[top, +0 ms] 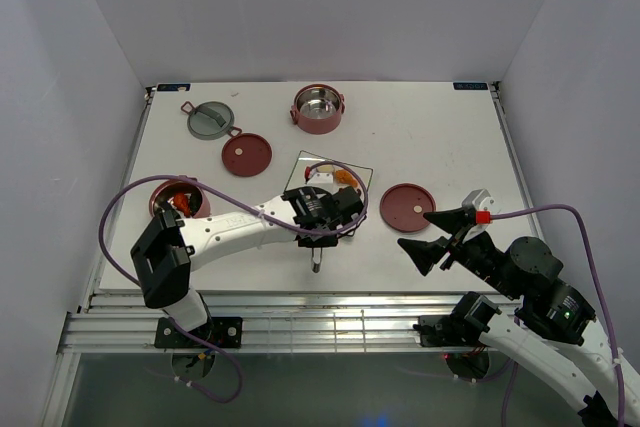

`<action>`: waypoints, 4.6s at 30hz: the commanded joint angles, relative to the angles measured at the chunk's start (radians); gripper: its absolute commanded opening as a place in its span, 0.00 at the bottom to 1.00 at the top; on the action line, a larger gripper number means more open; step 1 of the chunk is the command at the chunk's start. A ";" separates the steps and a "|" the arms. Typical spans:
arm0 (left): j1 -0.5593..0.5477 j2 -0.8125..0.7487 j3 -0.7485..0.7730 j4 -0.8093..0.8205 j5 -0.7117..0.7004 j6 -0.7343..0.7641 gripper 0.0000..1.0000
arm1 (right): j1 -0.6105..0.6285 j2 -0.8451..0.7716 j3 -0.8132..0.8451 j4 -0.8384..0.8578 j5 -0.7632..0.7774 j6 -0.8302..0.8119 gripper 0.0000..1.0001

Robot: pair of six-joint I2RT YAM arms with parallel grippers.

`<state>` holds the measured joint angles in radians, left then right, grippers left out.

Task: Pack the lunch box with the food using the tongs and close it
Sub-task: Pick up the fake food from the plate, then place the fake food in the packing box.

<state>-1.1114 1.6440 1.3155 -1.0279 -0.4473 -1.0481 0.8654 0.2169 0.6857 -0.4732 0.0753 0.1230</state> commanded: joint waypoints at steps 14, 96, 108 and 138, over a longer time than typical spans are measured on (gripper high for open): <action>0.018 -0.061 0.067 -0.014 -0.031 0.046 0.42 | 0.009 -0.013 0.018 0.018 0.009 -0.005 0.87; 0.779 -0.432 -0.168 -0.133 -0.136 0.390 0.00 | 0.038 -0.034 0.023 0.013 0.037 -0.008 0.88; 0.786 -0.423 -0.171 -0.130 -0.114 0.399 0.39 | 0.041 -0.034 0.023 0.015 0.044 -0.008 0.88; 0.786 -0.414 -0.128 -0.209 -0.097 0.399 0.48 | 0.053 -0.036 0.025 0.012 0.060 -0.008 0.88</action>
<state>-0.3294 1.2419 1.1416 -1.2510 -0.5362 -0.6556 0.9115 0.1951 0.6857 -0.4736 0.1127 0.1230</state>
